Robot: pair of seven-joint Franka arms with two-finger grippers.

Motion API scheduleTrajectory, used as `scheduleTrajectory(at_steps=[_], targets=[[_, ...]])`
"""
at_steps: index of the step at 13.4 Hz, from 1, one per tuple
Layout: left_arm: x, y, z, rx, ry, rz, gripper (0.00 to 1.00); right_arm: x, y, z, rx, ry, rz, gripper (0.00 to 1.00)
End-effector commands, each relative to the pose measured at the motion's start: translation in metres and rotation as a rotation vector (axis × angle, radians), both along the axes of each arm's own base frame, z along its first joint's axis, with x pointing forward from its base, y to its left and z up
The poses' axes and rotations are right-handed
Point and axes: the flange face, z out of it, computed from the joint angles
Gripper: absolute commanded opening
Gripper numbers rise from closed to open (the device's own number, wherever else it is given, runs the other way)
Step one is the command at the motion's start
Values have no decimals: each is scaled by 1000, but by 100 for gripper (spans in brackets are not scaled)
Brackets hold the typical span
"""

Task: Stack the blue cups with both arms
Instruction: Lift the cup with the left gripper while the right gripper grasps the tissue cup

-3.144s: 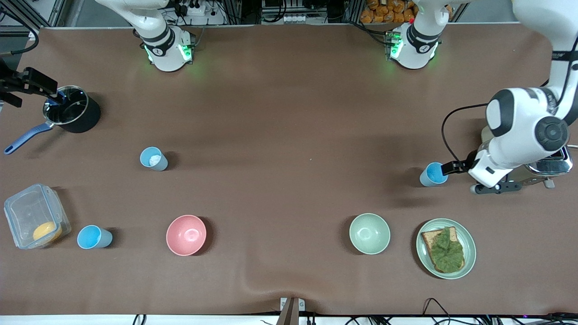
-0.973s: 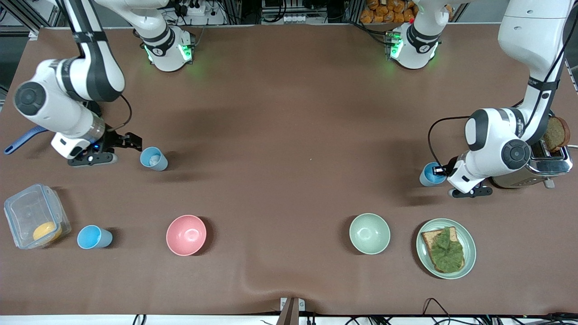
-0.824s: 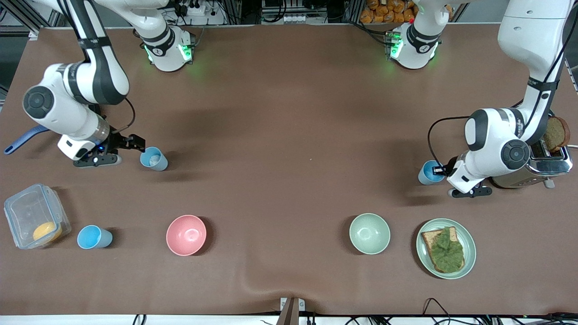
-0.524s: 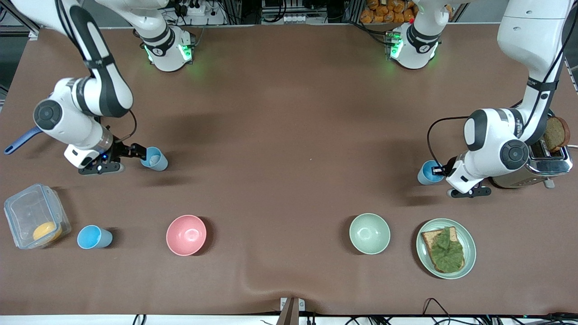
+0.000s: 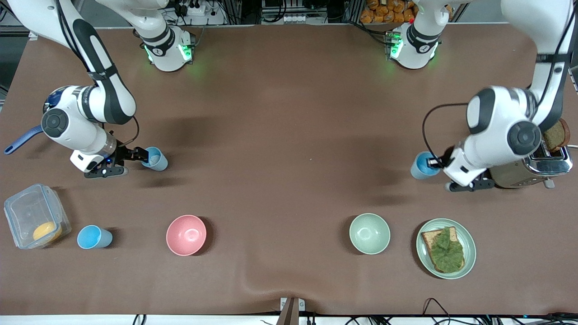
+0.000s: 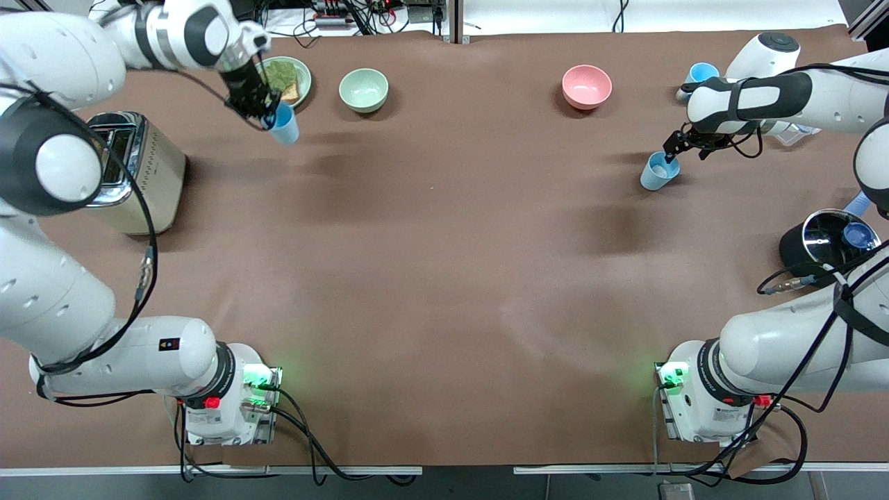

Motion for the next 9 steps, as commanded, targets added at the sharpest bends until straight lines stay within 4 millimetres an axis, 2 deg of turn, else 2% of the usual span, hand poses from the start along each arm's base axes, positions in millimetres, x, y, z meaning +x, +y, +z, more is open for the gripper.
scheduleTrajectory(at_steps=[1, 2, 3, 4, 5, 7, 9], targets=[[-3, -21, 79, -4, 13, 3, 0, -3, 13, -7, 2, 8, -5, 25], [2, -21, 107, -7, 8, -6, 0, -4, 16, -7, 0, 15, -35, 3], [4, -21, 133, -10, 9, -7, 0, -4, 19, -7, 0, 18, -54, 0], [4, -22, 153, -13, 11, -15, 0, -3, 24, -7, 5, 20, -54, 0], [2, -22, 164, -12, 15, -18, 0, -4, 29, -5, 27, 36, -77, 0], [-10, -18, 194, -7, -20, -29, 0, 1, 50, 10, 53, 34, -70, 0], [-14, -18, 202, -6, -26, -37, 0, 11, 68, 29, 57, 21, -35, 0]])
